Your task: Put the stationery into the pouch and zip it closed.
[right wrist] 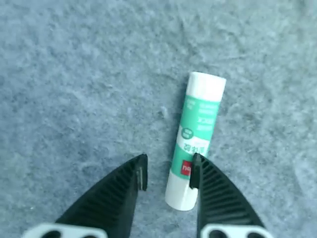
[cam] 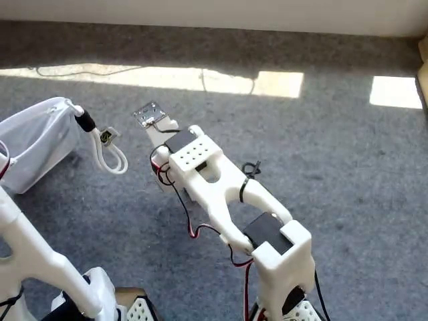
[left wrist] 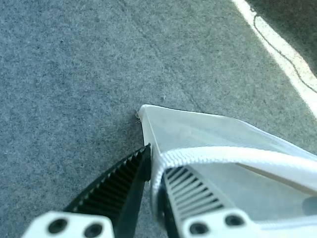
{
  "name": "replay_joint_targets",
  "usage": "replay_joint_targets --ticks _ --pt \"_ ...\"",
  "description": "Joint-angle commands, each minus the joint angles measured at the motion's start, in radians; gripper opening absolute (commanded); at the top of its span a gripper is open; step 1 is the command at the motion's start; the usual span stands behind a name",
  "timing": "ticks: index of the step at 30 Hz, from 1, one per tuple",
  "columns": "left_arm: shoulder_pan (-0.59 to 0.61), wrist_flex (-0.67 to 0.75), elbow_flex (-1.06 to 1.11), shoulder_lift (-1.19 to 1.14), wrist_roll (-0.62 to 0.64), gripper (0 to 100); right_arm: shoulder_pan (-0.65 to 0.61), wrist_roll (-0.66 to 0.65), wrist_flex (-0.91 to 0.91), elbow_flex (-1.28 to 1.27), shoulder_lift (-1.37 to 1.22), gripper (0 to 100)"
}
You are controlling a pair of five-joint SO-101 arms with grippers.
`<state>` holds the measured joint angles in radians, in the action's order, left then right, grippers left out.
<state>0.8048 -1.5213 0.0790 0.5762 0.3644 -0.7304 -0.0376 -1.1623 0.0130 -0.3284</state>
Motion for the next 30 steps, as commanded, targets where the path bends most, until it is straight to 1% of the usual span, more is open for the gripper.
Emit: replay_joint_targets --ticks 1,5,9,13,18,23,30 --pt "0.001 0.023 -0.015 0.044 0.011 1 -0.016 0.029 0.001 0.067 0.007 13.6" --pt "0.001 0.023 -0.015 0.044 0.011 1 -0.015 0.031 0.094 0.053 -0.005 13.5" --pt "0.001 0.031 0.01 0.044 0.011 1 -0.013 0.031 0.085 0.054 -0.097 13.5" --pt "-0.018 0.038 0.035 0.044 0.011 1 -0.013 0.031 0.079 0.131 -0.173 13.5" --pt "-0.047 0.046 0.047 0.044 0.011 1 -0.008 0.031 -0.022 0.231 -0.219 13.5" --pt "-0.065 0.041 0.048 0.044 0.011 1 0.033 0.031 -0.05 0.285 -0.248 13.5" --pt "-0.065 0.043 0.048 0.044 0.012 1 0.042 0.023 -0.153 0.383 -0.196 13.5"
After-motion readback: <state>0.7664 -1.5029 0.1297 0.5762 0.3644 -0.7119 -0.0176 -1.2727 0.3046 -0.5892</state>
